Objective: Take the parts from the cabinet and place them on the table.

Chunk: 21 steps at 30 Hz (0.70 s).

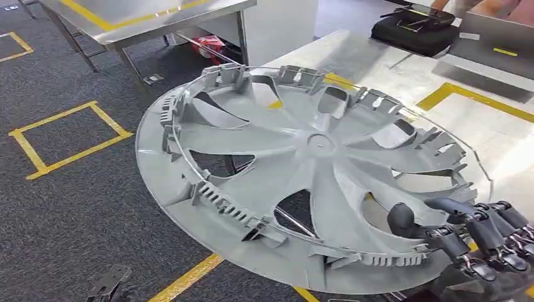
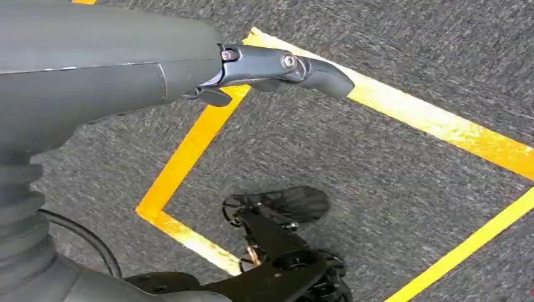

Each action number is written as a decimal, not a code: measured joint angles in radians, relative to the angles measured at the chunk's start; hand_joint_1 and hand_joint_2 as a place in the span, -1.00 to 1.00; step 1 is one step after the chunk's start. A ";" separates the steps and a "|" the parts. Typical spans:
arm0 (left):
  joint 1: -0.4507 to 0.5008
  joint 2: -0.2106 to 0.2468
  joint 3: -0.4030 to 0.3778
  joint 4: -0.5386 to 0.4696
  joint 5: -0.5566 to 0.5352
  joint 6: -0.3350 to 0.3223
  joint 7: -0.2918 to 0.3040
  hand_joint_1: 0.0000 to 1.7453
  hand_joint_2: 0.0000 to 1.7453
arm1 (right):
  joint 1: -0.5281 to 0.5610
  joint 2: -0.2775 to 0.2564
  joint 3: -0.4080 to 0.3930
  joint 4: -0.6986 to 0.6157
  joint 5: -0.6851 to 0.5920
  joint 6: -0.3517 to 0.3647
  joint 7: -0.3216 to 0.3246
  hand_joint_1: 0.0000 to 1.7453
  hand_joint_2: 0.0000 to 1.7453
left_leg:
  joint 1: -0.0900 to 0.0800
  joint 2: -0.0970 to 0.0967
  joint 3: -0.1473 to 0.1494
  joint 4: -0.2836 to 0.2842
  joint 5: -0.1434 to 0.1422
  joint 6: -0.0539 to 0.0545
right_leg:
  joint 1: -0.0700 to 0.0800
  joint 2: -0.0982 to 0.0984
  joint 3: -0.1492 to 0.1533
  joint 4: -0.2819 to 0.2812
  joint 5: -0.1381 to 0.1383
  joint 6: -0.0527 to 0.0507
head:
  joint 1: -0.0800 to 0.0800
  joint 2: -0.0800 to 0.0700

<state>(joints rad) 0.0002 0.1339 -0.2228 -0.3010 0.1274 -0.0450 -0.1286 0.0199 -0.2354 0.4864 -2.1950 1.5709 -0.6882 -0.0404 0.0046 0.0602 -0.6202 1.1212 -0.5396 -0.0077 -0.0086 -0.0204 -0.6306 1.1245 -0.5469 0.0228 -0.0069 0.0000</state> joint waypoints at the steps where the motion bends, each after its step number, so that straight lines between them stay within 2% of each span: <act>1: 0.000 0.000 0.000 0.000 0.000 0.000 0.000 -1.00 1.00 | 0.000 0.000 0.000 0.000 0.000 0.000 0.000 1.00 1.00 | 0.000 0.000 0.000 0.000 0.000 0.000 | 0.000 0.000 0.000 0.000 0.000 0.000 | 0.000 0.000; 21: -0.001 0.000 0.000 0.002 0.000 0.001 -0.001 -1.00 1.00 | -0.003 0.000 0.003 0.000 0.000 0.000 0.006 1.00 1.00 | 0.000 0.000 0.002 -0.002 0.000 0.000 | 0.000 0.000 0.003 -0.004 0.001 0.001 | 0.000 0.000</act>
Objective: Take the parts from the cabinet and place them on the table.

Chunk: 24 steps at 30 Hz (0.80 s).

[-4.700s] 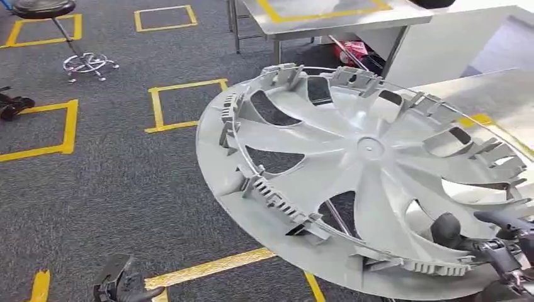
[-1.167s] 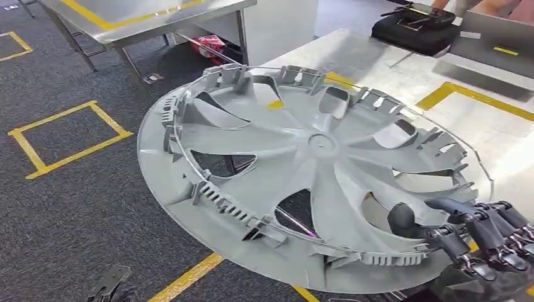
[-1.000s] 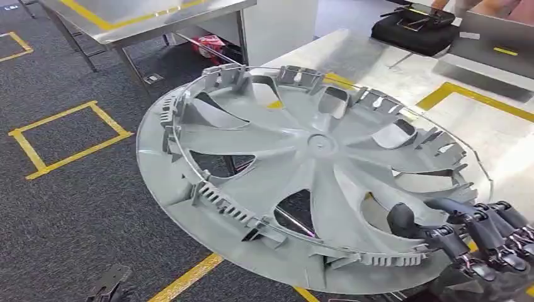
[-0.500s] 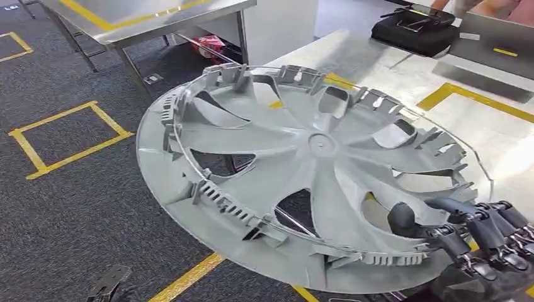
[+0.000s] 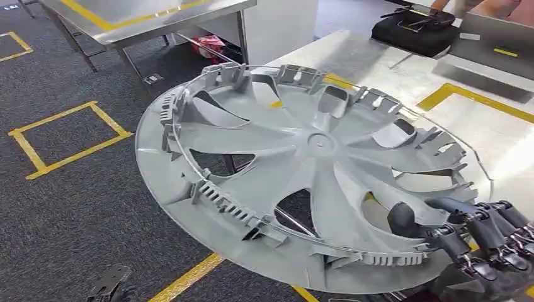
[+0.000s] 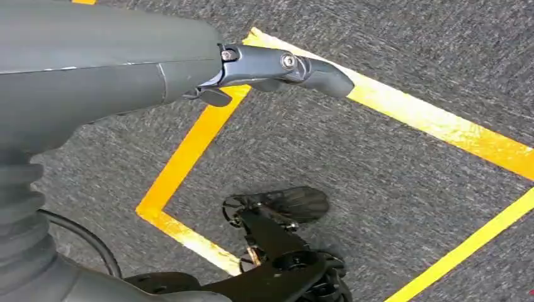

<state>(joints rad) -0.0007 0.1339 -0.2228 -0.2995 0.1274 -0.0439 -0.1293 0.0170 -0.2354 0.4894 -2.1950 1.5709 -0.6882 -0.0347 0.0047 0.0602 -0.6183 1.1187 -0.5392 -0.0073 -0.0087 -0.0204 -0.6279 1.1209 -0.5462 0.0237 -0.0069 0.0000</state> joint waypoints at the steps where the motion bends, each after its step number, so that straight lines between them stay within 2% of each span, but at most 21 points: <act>1: 0.000 0.000 0.000 0.000 0.000 0.000 0.000 -1.00 1.00 | 0.000 0.000 0.001 0.000 0.000 0.000 0.000 1.00 1.00 | 0.000 0.000 0.000 0.000 0.000 0.000 | 0.000 0.000 0.000 0.000 0.000 0.000 | 0.000 0.000; 24: 0.000 -0.003 0.000 0.002 0.006 0.007 -0.001 -1.00 1.00 | -0.001 0.000 0.003 0.000 0.000 0.000 -0.018 1.00 1.00 | 0.000 0.000 0.000 0.000 0.000 0.000 | 0.000 0.000 0.000 0.000 0.000 0.000 | 0.000 0.000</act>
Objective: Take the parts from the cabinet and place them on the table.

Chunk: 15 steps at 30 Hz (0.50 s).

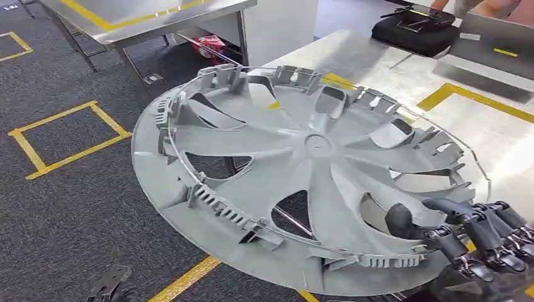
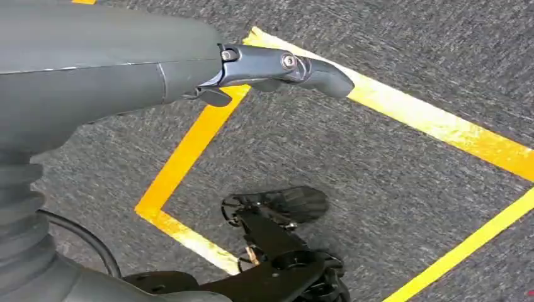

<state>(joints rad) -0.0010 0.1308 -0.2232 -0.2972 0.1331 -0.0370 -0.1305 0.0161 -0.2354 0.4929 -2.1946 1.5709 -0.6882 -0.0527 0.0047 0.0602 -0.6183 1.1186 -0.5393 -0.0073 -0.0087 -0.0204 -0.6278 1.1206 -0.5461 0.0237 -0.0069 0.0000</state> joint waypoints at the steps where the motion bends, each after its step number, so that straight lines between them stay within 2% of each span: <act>1: 0.000 0.000 0.000 0.001 0.000 0.001 0.000 -1.00 1.00 | 0.000 0.000 0.000 0.000 0.000 0.000 0.004 1.00 1.00 | 0.000 0.000 0.000 0.000 0.000 0.000 | 0.000 0.000 0.000 0.000 0.000 0.000 | 0.000 0.000; 11: 0.000 -0.001 0.000 0.007 0.003 0.004 -0.003 -1.00 1.00 | -0.003 0.000 0.015 0.000 0.000 0.000 0.053 1.00 1.00 | -0.002 0.000 0.000 0.000 0.000 0.001 | -0.002 0.000 0.001 -0.005 0.004 0.004 | 0.000 0.000; 15: 0.000 0.000 0.000 0.008 0.003 0.004 -0.003 -1.00 1.00 | -0.004 0.000 0.019 0.000 0.001 0.000 0.054 1.00 1.00 | -0.004 0.000 -0.001 0.000 0.001 0.008 | -0.004 0.000 0.003 -0.010 0.009 0.010 | 0.000 0.000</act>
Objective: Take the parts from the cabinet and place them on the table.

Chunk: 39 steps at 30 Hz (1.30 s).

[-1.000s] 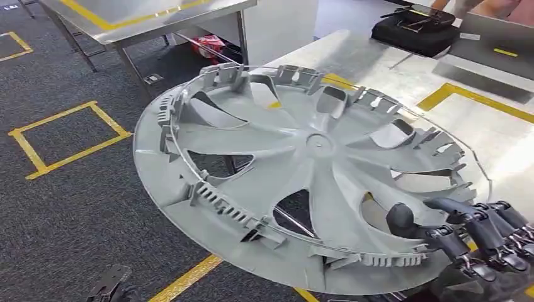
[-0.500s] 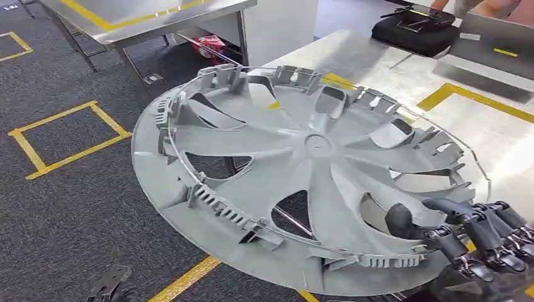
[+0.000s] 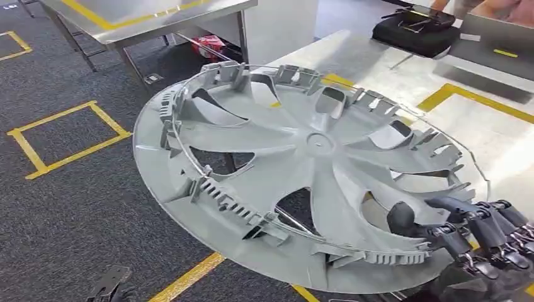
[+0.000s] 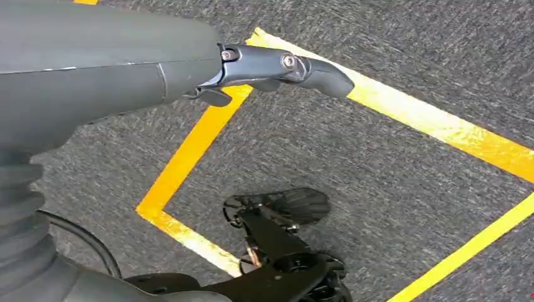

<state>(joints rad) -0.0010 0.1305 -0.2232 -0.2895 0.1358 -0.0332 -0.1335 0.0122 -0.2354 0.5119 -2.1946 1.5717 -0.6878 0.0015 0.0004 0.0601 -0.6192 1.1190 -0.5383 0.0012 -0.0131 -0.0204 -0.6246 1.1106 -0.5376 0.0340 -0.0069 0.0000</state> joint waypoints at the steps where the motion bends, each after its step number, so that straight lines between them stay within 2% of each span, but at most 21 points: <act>1: 0.000 0.000 0.000 0.000 0.000 0.000 0.000 -1.00 1.00 | -0.001 0.000 0.002 0.000 0.000 0.000 0.000 1.00 1.00 | -0.001 0.000 0.000 0.000 0.000 0.003 | -0.001 0.000 0.001 -0.002 0.001 0.002 | 0.000 0.000; 4: -0.001 0.001 0.000 0.000 0.000 0.000 0.000 -1.00 1.00 | -0.003 0.000 0.004 0.000 0.000 0.000 0.000 1.00 1.00 | -0.001 0.000 0.005 -0.019 0.010 0.016 | 0.000 0.000 0.008 -0.019 0.010 0.014 | 0.000 0.000; 6: -0.002 -0.002 0.000 0.001 0.000 0.000 -0.001 -1.00 1.00 | -0.005 -0.002 0.005 0.000 0.000 0.000 0.000 1.00 1.00 | 0.010 0.008 0.025 -0.056 0.028 0.028 | 0.000 0.009 -0.002 -0.002 -0.012 0.018 | 0.002 0.000; 9: -0.005 -0.004 0.000 0.001 0.000 0.000 -0.002 -1.00 1.00 | -0.009 -0.005 0.006 0.000 0.000 0.000 0.002 1.00 1.00 | 0.010 0.016 0.027 -0.065 0.033 0.030 | -0.001 0.017 -0.100 0.197 -0.098 0.025 | 0.006 0.000; 10: -0.004 -0.005 0.000 0.001 0.000 0.000 -0.002 -1.00 1.00 | -0.009 -0.005 0.006 0.001 0.000 0.000 0.002 1.00 1.00 | 0.010 0.022 0.028 -0.065 0.033 0.030 | -0.001 0.016 -0.123 0.235 -0.103 0.025 | 0.005 0.000; 11: -0.005 -0.005 0.000 0.001 0.000 0.000 -0.002 -1.00 1.00 | -0.009 -0.005 0.008 0.001 0.000 0.000 0.002 1.00 1.00 | 0.011 0.028 0.029 -0.065 0.031 0.029 | -0.001 0.016 -0.125 0.227 -0.082 0.026 | 0.005 0.000; 13: -0.006 -0.008 0.000 0.001 0.000 0.000 -0.002 -1.00 1.00 | -0.010 -0.008 0.008 0.001 0.000 0.000 0.002 1.00 1.00 | 0.015 0.041 0.035 -0.065 0.027 0.021 | -0.004 0.005 -0.064 0.092 0.004 0.028 | 0.005 0.000; 14: -0.006 -0.010 0.000 0.001 0.000 0.000 -0.002 -1.00 1.00 | -0.011 -0.008 0.008 0.001 0.000 0.000 0.002 1.00 1.00 | 0.017 0.048 0.041 -0.064 0.023 0.015 | -0.004 -0.024 -0.015 -0.005 0.048 0.029 | 0.005 0.000; 15: -0.005 -0.005 0.000 0.002 0.000 0.001 -0.002 -1.00 1.00 | -0.012 -0.008 0.009 0.002 0.000 0.000 0.002 1.00 1.00 | 0.008 0.052 0.045 -0.066 0.021 0.006 | 0.011 -0.089 -0.002 -0.033 0.024 0.028 | 0.008 0.000; 17: -0.004 -0.005 -0.002 0.003 0.000 0.001 -0.002 -1.00 1.00 | -0.017 -0.008 0.010 0.002 0.000 0.000 0.001 1.00 1.00 | 0.000 0.070 0.049 -0.065 0.018 -0.006 | 0.011 -0.069 0.004 -0.046 0.035 -0.006 | 0.007 0.000; 20: -0.008 -0.005 -0.002 0.004 0.000 0.001 -0.002 -1.00 1.00 | -0.015 -0.008 0.011 0.002 0.000 0.000 0.001 1.00 1.00 | 0.003 0.106 0.057 -0.069 0.008 -0.017 | 0.008 -0.025 0.003 -0.050 0.040 -0.025 | 0.002 0.000; 22: -0.010 -0.006 -0.003 0.004 0.000 0.001 -0.003 -1.00 1.00 | -0.018 -0.008 0.012 0.002 0.000 0.000 0.001 1.00 1.00 | 0.013 -0.006 0.033 0.004 -0.046 -0.020 | 0.005 0.000 0.004 -0.051 0.043 -0.035 | -0.002 0.000; 23: -0.008 -0.006 -0.003 0.005 0.000 0.001 -0.002 -1.00 1.00 | -0.019 -0.008 0.013 0.002 0.000 0.000 0.000 1.00 1.00 | 0.012 -0.035 -0.005 0.087 -0.086 -0.020 | 0.005 0.016 0.004 -0.051 0.043 -0.041 | -0.009 0.000; 25: 0.001 -0.006 -0.003 0.010 0.000 0.002 -0.003 -1.00 1.00 | -0.019 -0.008 0.013 0.003 0.001 0.000 -0.003 1.00 1.00 | 0.010 -0.052 -0.078 0.225 -0.128 -0.018 | 0.008 0.052 0.005 -0.051 0.043 -0.045 | -0.009 0.000; 26: 0.002 -0.006 -0.003 0.011 0.000 0.002 -0.002 -1.00 1.00 | -0.018 -0.008 0.013 0.003 0.001 0.000 -0.003 1.00 1.00 | 0.009 -0.054 -0.088 0.233 -0.114 -0.014 | 0.011 0.070 0.007 -0.051 0.043 -0.046 | -0.009 0.000; 29: -0.001 -0.006 -0.004 0.011 0.000 0.002 -0.002 -1.00 1.00 | -0.019 -0.008 0.013 0.003 0.001 0.000 -0.004 1.00 1.00 | 0.004 -0.080 -0.018 0.041 0.024 0.010 | 0.014 0.117 0.015 -0.051 0.043 -0.046 | -0.008 0.000; 30: 0.000 -0.005 -0.004 0.012 0.000 0.002 -0.002 -1.00 1.00 | -0.019 -0.008 0.013 0.003 0.001 0.000 -0.005 1.00 1.00 | 0.002 -0.131 0.011 -0.033 0.045 0.022 | 0.011 0.130 0.015 -0.051 0.043 -0.046 | -0.008 0.000; 31: 0.001 -0.003 -0.005 0.014 0.000 0.002 -0.002 -1.00 1.00 | -0.020 -0.008 0.013 0.003 0.001 0.000 -0.005 1.00 1.00 | 0.006 -0.153 0.017 -0.046 0.042 0.026 | 0.015 0.143 0.009 -0.049 0.044 -0.040 | -0.007 0.000; 35: -0.007 -0.003 -0.005 0.016 0.000 0.003 -0.003 -1.00 1.00 | -0.017 -0.009 0.013 0.003 0.000 0.000 -0.005 1.00 1.00 | 0.009 -0.113 0.034 -0.087 0.046 0.024 | 0.007 0.184 -0.008 -0.064 0.056 -0.011 | -0.013 0.000; 37: -0.010 -0.003 -0.005 0.016 0.000 0.003 -0.003 -1.00 1.00 | -0.019 -0.009 0.013 0.005 -0.001 0.000 -0.005 1.00 1.00 | 0.010 -0.086 0.045 -0.104 0.054 0.030 | 0.013 0.066 -0.032 -0.009 0.011 -0.002 | -0.003 0.000; 39: -0.004 -0.005 -0.005 0.016 0.001 0.003 -0.003 -1.00 1.00 | -0.022 -0.009 0.013 0.007 -0.001 0.000 -0.006 1.00 1.00 | 0.009 -0.057 0.044 -0.104 0.052 0.031 | 0.009 0.030 -0.102 0.136 -0.061 0.007 | -0.001 0.000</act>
<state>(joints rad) -0.0052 0.1259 -0.2281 -0.2735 0.1366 -0.0301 -0.1362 -0.0097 -0.2445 0.5253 -2.1874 1.5709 -0.6878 -0.0046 0.0098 0.0033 -0.5749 1.0150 -0.4860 0.0320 -0.0040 0.0096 -0.7270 1.2465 -0.5982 0.0406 -0.0076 0.0000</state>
